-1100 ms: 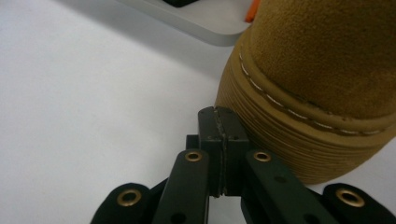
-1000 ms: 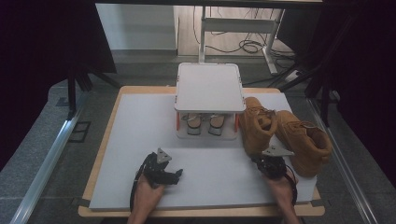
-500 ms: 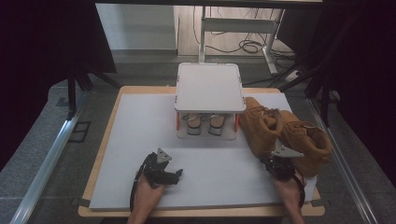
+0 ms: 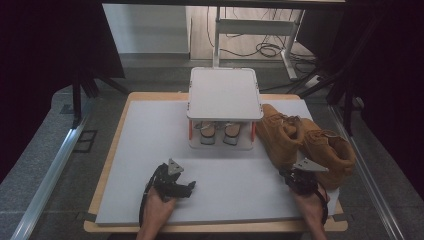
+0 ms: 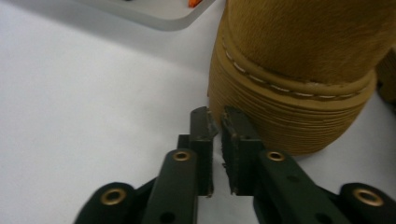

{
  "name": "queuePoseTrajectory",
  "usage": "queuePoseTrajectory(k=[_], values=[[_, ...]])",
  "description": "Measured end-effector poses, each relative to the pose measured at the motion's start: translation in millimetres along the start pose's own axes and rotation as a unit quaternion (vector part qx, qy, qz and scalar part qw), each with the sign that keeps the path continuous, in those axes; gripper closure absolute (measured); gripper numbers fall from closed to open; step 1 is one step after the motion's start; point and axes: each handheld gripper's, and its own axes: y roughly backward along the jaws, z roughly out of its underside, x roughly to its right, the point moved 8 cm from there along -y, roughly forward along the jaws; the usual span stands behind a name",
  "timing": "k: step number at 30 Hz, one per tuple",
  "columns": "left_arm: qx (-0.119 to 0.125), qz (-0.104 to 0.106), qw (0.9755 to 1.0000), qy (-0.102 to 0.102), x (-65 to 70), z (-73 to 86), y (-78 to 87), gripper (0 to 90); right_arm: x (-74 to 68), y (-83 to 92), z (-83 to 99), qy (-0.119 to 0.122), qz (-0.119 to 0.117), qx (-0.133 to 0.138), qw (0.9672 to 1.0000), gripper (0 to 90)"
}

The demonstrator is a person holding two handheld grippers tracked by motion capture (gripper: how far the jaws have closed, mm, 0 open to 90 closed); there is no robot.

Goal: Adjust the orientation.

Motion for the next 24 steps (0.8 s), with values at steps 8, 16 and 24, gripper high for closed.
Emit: queuePoseTrajectory(k=[8, 16, 24], values=[[0.0, 0.0, 1.0, 0.0, 0.0, 0.0, 0.0, 11.3, 7.3, 19.1, -10.1, -0.023, 0.013, 0.04, 0.9988, 61.3], [0.0, 0.0, 1.0, 0.0, 0.1, 0.0, 0.0, 11.3, 12.8, 25.4, -21.7, -0.046, 0.023, 0.067, 0.9964, 41.7], [0.0, 0.0, 1.0, 0.0, 0.0, 0.0, 0.0, 11.3, 20.1, 26.9, -35.6, -0.065, 0.026, 0.077, 0.9945, 29.7]])
